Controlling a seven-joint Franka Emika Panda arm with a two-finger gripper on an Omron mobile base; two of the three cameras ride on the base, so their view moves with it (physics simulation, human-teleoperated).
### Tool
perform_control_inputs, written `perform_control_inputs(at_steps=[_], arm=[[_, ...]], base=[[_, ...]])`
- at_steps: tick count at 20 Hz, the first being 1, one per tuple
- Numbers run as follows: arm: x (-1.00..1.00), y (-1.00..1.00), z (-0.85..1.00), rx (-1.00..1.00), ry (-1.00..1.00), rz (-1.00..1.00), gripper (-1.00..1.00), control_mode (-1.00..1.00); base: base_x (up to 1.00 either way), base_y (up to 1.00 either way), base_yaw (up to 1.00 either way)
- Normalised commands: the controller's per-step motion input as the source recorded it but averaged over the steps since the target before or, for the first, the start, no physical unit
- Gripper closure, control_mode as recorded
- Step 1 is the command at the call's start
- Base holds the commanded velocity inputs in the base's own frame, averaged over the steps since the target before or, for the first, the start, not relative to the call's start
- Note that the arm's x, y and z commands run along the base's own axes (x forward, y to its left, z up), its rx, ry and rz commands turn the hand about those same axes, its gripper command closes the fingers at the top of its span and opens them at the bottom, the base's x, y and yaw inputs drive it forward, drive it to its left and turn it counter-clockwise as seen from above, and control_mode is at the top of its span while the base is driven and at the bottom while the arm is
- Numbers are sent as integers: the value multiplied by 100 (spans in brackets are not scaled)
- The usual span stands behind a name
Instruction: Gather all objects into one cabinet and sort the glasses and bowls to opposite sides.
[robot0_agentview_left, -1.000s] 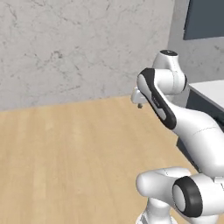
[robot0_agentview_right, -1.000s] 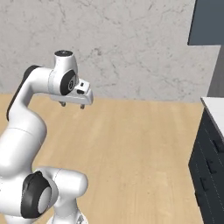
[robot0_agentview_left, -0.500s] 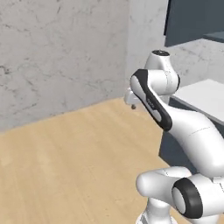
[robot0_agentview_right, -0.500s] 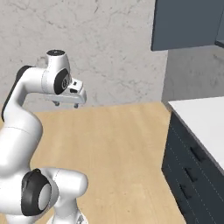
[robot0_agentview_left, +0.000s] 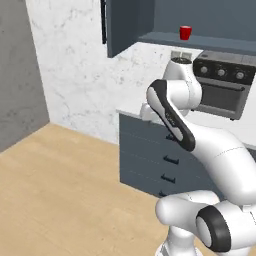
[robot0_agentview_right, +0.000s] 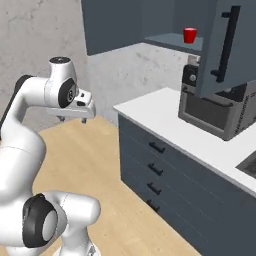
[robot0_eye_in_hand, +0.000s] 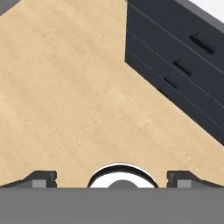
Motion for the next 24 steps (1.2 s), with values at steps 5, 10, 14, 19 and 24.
perform_control_inputs(at_steps=[5, 10, 14, 19, 24], arm=[[0, 0, 0, 0, 0, 0, -100, 100], [0, 0, 0, 0, 0, 0, -100, 100], [0, 0, 0, 0, 0, 0, -100, 100], [0, 0, 0, 0, 0, 0, -100, 100], [0, 0, 0, 0, 0, 0, -100, 100]], base=[[73, 33, -71], [82, 62, -59], [74, 88, -40], [43, 61, -42], [43, 21, -35]])
